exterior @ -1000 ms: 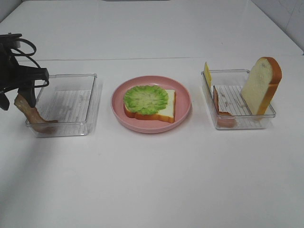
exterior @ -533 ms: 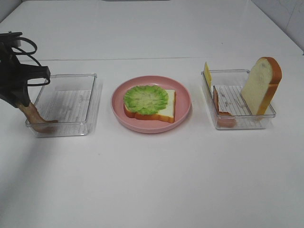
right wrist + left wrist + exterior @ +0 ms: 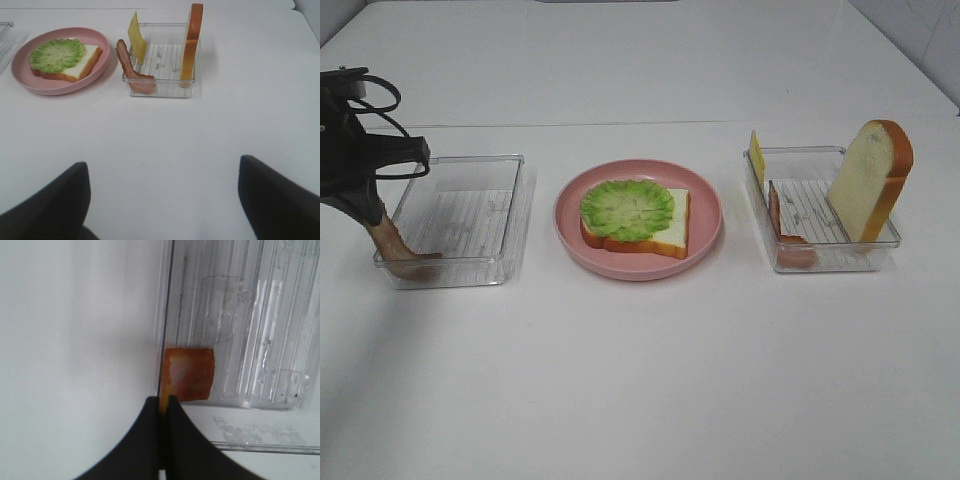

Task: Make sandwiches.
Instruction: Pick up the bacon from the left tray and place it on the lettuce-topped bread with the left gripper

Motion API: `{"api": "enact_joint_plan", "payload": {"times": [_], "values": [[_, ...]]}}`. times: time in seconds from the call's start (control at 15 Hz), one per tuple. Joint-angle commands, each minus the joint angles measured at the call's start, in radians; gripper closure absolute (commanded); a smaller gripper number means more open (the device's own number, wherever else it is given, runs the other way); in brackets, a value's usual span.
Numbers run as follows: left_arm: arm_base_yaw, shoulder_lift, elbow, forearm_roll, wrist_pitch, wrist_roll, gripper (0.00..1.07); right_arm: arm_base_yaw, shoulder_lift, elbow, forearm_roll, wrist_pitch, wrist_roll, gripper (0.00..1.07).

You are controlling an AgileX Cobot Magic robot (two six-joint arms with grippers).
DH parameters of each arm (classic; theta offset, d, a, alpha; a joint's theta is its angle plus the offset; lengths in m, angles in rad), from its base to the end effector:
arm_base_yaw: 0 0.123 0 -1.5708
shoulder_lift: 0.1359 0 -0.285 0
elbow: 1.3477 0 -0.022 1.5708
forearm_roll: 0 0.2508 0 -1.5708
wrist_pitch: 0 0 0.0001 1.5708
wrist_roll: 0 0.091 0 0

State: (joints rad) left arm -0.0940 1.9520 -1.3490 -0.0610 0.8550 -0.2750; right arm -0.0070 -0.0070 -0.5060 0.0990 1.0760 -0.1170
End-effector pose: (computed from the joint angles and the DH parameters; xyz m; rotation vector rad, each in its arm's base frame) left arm 0.3859 -0.0406 0.1771 -0.3188 2.9343 -0.1269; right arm -0.0074 0.0080 0.2780 -0.1185 2.0394 0.0410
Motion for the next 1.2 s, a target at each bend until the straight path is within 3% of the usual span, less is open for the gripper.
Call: {"api": "enact_joint_plan", "payload": {"times": [0.07, 0.27, 0.73, 0.93, 1.0, 1.2], "values": [[0.000, -0.014, -0.011, -0.006, -0.012, 0.005, 1.07, -0.002, -0.011, 0.001, 0.002, -0.012, 0.006, 0.31], [0.000, -0.034, -0.021, -0.052, -0.008, 0.040, 1.07, -0.002, -0.011, 0.001, 0.002, -0.012, 0.006, 0.31], [0.000, -0.036, -0.151, -0.366, -0.001, 0.263, 1.07, -0.002, -0.011, 0.001, 0.002, -0.012, 0.006, 0.31], [-0.002, -0.034, -0.224, -0.621, -0.013, 0.397, 1.07, -0.002, -0.011, 0.001, 0.002, -0.012, 0.006, 0.31], [-0.002, -0.034, -0.227, -0.656, -0.016, 0.422, 1.07, -0.002, -0.011, 0.001, 0.002, -0.012, 0.006, 0.31], [-0.016, -0.016, -0.231, -0.892, -0.048, 0.566, 1.07, -0.002, -0.011, 0.001, 0.002, -0.012, 0.006, 0.31]]}}
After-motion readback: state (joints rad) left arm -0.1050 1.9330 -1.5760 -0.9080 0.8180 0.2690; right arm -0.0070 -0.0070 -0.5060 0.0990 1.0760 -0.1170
